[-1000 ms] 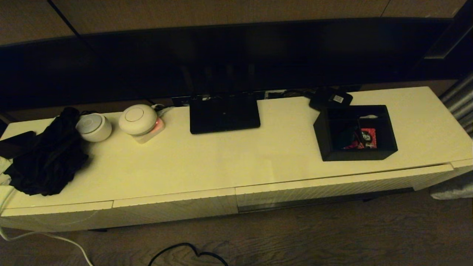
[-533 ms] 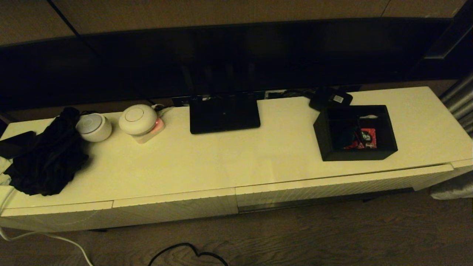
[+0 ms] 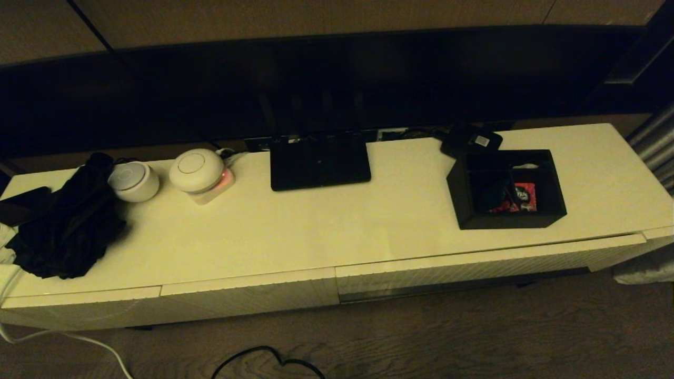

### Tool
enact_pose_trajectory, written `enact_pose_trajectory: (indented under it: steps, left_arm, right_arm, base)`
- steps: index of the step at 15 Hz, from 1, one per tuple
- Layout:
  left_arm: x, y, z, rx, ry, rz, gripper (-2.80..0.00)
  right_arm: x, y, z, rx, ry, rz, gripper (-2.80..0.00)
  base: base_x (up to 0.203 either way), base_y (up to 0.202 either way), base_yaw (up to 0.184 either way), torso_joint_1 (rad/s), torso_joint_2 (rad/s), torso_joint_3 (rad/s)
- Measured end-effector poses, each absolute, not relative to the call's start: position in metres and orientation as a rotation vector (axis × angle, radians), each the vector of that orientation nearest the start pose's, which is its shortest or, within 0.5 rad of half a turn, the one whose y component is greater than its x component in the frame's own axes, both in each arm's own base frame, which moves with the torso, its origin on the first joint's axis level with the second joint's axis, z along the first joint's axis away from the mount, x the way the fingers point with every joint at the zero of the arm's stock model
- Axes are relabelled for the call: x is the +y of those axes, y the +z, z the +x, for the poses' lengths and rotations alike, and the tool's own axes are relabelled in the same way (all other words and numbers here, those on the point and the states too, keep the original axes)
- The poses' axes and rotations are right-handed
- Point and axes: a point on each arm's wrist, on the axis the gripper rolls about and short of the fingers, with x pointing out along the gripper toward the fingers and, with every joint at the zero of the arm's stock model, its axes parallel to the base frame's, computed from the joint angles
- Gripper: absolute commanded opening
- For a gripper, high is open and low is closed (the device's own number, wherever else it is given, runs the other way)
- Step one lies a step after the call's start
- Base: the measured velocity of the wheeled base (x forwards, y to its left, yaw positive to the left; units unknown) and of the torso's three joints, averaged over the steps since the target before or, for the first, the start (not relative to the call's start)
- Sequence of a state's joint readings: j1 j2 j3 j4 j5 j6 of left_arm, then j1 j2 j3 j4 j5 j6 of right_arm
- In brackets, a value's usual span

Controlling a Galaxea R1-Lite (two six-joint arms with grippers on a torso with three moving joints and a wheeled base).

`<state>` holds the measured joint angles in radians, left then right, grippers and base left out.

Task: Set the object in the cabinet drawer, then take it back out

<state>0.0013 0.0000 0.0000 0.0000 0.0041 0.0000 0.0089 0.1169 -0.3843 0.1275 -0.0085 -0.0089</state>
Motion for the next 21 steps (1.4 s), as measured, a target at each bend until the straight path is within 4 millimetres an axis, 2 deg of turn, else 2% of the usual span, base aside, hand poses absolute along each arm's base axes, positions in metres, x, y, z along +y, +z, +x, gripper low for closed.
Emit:
enact_pose_trajectory:
  steps: [3, 6, 8, 11, 14, 16, 18, 21]
  left_arm:
    - [0.0, 0.075, -0.023, 0.0, 0.005, 0.0, -2.8]
    - [0.0, 0.075, -0.023, 0.0, 0.005, 0.0, -2.8]
    - [0.0, 0.075, -0.023, 0.0, 0.005, 0.0, -2.8]
    - [0.0, 0.075, -0.023, 0.0, 0.005, 0.0, -2.8]
    - [0.0, 0.075, -0.023, 0.0, 0.005, 0.0, -2.8]
    - [0.0, 0.075, -0.023, 0.0, 0.005, 0.0, -2.8]
    - [0.0, 0.075, -0.023, 0.0, 0.006, 0.0, -2.8]
    - [0.0, 0.075, -0.023, 0.0, 0.005, 0.0, -2.8]
  right_arm:
    - [-0.001, 0.234, -0.048, -0.16, -0.012, -0.005, -2.8]
    - [-0.001, 0.279, -0.027, -0.06, 0.014, -0.044, -2.8]
    - [0.0, 0.302, 0.003, 0.027, 0.055, -0.119, -2.8]
    - [0.007, 0.322, 0.062, 0.178, 0.129, -0.24, -2.8]
    - [0.024, 0.323, 0.125, 0.328, 0.245, -0.404, -2.8]
    - [0.04, 0.31, 0.167, 0.42, 0.312, -0.545, -2.8]
    - [0.055, 0.281, 0.201, 0.511, 0.38, -0.724, -2.8]
    - [0.069, 0.219, 0.229, 0.612, 0.52, -0.99, -2.8]
  base:
    - [0.0, 0.0, 0.0, 0.0, 0.0, 0.0]
    - [0.0, 0.0, 0.0, 0.0, 0.0, 0.0]
    - [0.0, 0.0, 0.0, 0.0, 0.0, 0.0]
    - [0.0, 0.0, 0.0, 0.0, 0.0, 0.0]
    - [0.0, 0.0, 0.0, 0.0, 0.0, 0.0]
    - [0.0, 0.0, 0.0, 0.0, 0.0, 0.0]
    - [0.0, 0.0, 0.0, 0.0, 0.0, 0.0]
    - [0.0, 0.0, 0.0, 0.0, 0.0, 0.0]
